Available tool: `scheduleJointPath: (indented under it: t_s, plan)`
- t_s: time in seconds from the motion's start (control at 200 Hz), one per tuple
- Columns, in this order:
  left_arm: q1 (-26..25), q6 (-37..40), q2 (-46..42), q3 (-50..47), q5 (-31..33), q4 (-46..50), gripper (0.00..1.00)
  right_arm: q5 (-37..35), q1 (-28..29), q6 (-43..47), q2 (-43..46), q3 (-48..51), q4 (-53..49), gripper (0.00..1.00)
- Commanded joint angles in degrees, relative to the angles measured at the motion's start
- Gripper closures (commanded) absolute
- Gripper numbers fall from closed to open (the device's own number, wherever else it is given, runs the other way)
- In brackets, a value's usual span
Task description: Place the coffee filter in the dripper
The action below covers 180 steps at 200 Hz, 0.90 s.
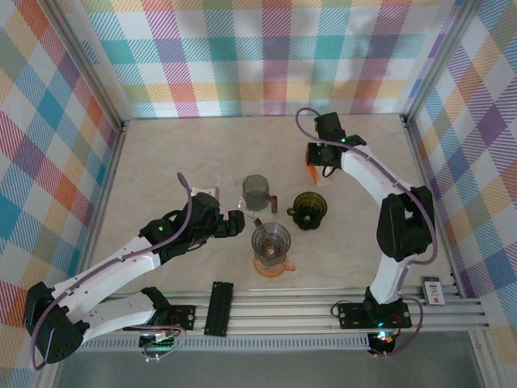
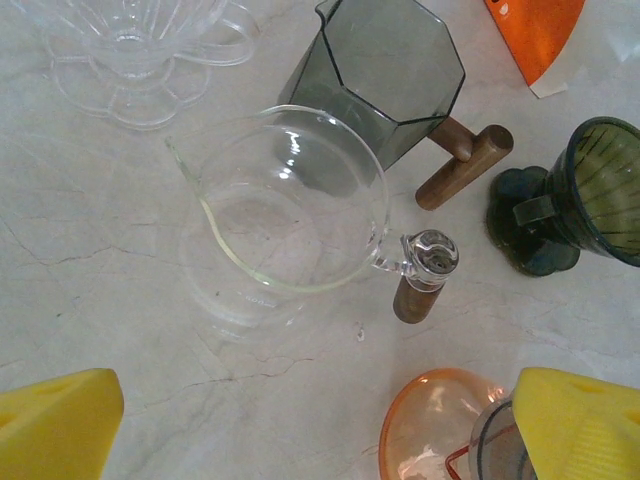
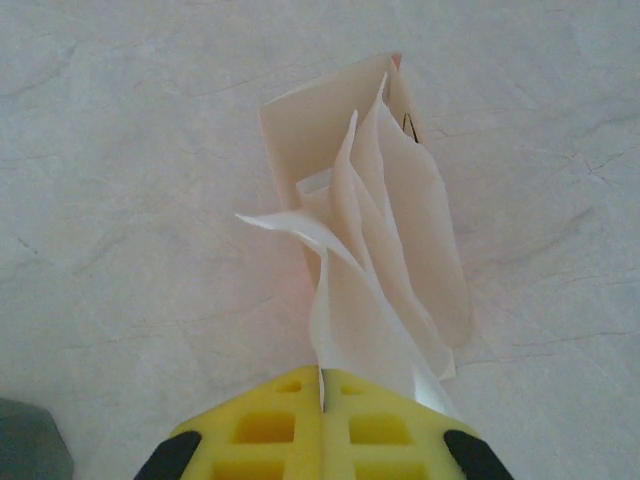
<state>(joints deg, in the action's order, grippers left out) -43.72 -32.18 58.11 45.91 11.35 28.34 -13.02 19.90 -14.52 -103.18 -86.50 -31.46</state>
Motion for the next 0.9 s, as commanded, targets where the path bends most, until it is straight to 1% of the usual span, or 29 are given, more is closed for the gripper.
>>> scheduleJointPath:
  t_s: [0.0,0.095,0.34,0.52,0.78,0.895]
  plan:
    - [0.4,-0.8,-0.2,1.9,-0.4,0.7,0.00,1.0,0.1,0.3,4.3,1.4,-1.3,1.00]
    - [0.4,-0.7,-0.1,2.8,-0.2,1.6,0.00,1.8,0.3,-0.1,7.4,2.7,-1.5,1.00]
    - [0.4,0.6,1.2,6.1,-1.9,4.6,0.00,3.5,1.4,-0.2,16.3,6.2,-2.0,1.00]
    - [0.4,0.4,1.4,6.9,-3.6,6.2,0.00,7.4,3.4,-2.1,24.2,9.8,-3.0,1.00]
    - [0.4,-0.7,-0.2,7.2,-6.0,8.4,0.00,17.4,8.3,-2.4,36.3,15.0,-8.2,1.00]
    - [0.4,-0.6,0.0,8.8,-6.7,11.8,0.00,25.3,9.3,-1.6,40.8,15.3,-11.8,1.00]
